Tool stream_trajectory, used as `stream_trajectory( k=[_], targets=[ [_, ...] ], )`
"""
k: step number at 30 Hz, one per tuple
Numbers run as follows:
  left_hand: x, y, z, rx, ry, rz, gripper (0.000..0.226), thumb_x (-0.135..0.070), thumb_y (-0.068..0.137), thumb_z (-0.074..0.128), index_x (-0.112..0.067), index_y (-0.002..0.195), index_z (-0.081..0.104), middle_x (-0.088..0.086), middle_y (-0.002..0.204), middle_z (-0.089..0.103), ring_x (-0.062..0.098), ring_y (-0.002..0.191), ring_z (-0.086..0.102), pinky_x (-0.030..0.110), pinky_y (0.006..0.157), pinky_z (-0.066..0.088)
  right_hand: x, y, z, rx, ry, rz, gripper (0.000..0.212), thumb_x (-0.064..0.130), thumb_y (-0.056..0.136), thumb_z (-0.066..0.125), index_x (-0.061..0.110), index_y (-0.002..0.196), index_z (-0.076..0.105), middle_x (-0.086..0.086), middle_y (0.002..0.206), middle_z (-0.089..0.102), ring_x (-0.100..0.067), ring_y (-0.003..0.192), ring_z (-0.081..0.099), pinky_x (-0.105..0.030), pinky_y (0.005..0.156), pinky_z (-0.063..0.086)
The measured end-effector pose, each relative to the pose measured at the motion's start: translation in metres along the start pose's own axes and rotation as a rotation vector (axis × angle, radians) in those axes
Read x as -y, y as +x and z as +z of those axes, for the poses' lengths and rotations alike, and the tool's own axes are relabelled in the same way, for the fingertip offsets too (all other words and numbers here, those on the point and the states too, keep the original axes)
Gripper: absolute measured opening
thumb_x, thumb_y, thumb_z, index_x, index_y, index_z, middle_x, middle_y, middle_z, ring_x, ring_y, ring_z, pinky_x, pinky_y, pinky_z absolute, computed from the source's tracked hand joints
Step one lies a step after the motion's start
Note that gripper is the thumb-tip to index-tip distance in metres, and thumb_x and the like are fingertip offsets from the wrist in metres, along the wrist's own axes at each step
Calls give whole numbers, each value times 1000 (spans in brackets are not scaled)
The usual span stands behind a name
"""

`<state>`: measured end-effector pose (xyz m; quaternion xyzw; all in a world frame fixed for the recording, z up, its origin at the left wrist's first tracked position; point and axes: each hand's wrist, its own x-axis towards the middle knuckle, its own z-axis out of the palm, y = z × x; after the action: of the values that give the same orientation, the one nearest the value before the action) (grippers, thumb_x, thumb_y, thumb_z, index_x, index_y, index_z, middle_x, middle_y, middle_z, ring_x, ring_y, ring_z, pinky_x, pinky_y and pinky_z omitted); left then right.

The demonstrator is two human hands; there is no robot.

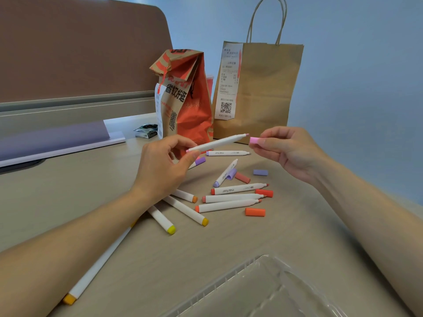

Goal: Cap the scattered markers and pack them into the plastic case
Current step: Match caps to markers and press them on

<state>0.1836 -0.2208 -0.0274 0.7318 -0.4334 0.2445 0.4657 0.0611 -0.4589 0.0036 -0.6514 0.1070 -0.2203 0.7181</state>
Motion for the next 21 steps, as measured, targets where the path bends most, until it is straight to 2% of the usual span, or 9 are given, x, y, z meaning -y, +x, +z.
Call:
stream_trajectory(
  k=[3,5,7,11,16,19,21],
  targets=[
    [0,0,0,-12,0,-9,9,-20,85,75,-18,94,73,-19,77,61,3,70,56,17,59,46,-1,1,-1,48,-8,20,18,-1,87,66,0,104,69,-13,95,72,-28,92,73,-31,80,60],
    [-1,0,0,-17,-1,-15,10,-21,86,74,-17,95,73,-17,77,61,2,69,55,15,59,45,-2,1,-1,101,-79,26,26,5,93,62,3,119,67,-9,97,70,-24,89,71,-32,83,59],
    [-1,0,-1,-18,-4,-15,10,-21,86,73,-17,95,73,-17,77,61,2,70,56,16,59,46,-4,1,0,126,-167,15,28,10,98,56,6,124,65,-8,95,67,-20,85,68,-33,84,57],
    [-2,0,-1,-18,-15,-8,9,-21,86,73,-18,94,72,-18,78,61,6,75,55,17,60,46,-4,0,1,114,-277,-58,23,16,100,53,7,116,65,-5,85,69,-23,91,70,-37,87,57],
    [0,0,-1,-17,-11,6,10,-20,86,74,-16,95,73,-16,78,62,7,74,56,18,59,46,-2,-2,4,122,-269,-45,6,17,98,55,13,98,59,-7,103,75,-24,99,72,-35,87,57],
    [1,0,0,-5,-11,12,10,-21,86,74,-19,95,72,-19,79,61,7,77,56,20,60,47,-3,-2,4,69,-238,-89,4,14,93,63,12,93,66,-1,90,69,-13,87,68,-31,78,57],
    [1,0,0,2,-15,17,9,-22,86,74,-21,94,71,-22,79,60,7,78,56,22,61,47,-1,-2,3,37,-201,-115,4,13,92,65,11,92,69,-1,81,62,-12,77,61,-27,72,55]
  ],
)
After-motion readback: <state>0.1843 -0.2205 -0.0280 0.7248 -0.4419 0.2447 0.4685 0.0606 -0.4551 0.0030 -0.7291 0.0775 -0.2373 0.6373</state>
